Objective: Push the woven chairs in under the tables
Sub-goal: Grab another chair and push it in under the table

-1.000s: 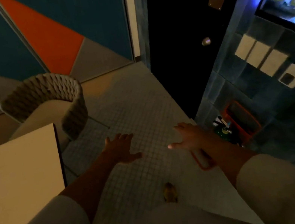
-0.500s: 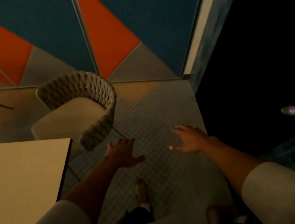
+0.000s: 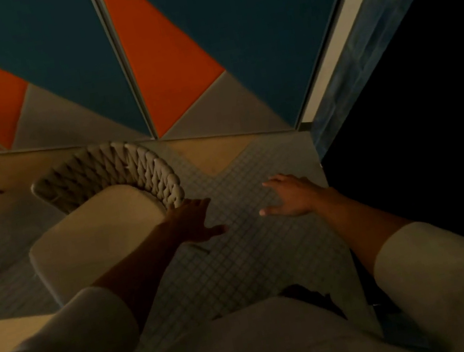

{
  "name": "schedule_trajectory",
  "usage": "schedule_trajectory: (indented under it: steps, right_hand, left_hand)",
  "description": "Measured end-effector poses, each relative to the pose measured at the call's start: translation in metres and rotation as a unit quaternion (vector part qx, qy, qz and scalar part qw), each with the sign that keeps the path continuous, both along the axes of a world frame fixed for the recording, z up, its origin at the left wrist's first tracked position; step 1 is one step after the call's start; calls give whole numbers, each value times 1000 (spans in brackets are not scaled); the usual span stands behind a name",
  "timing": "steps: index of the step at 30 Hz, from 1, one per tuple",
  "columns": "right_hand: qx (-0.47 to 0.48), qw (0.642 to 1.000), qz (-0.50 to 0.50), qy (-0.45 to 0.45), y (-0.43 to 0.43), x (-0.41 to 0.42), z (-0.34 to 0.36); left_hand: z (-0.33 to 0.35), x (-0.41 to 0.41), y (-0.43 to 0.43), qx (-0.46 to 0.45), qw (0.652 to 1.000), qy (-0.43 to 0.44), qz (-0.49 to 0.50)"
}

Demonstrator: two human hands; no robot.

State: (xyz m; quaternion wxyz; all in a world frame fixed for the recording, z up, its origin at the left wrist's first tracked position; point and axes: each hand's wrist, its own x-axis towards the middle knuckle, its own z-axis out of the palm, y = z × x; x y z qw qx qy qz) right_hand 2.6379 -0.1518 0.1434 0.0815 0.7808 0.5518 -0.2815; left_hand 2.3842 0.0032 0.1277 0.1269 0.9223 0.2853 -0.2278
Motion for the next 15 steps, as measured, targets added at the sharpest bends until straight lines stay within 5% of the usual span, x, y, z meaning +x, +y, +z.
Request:
schedule_trajectory:
  steps: [9,15]
  right_hand:
    - [-30,998,57,-15,151,135,-27]
    - [-11,990,136,-20,274,221,-20]
  left_hand:
    - [-34,112,130,-9,999,20,25]
    - [-38,168,221,-13,989,41,143]
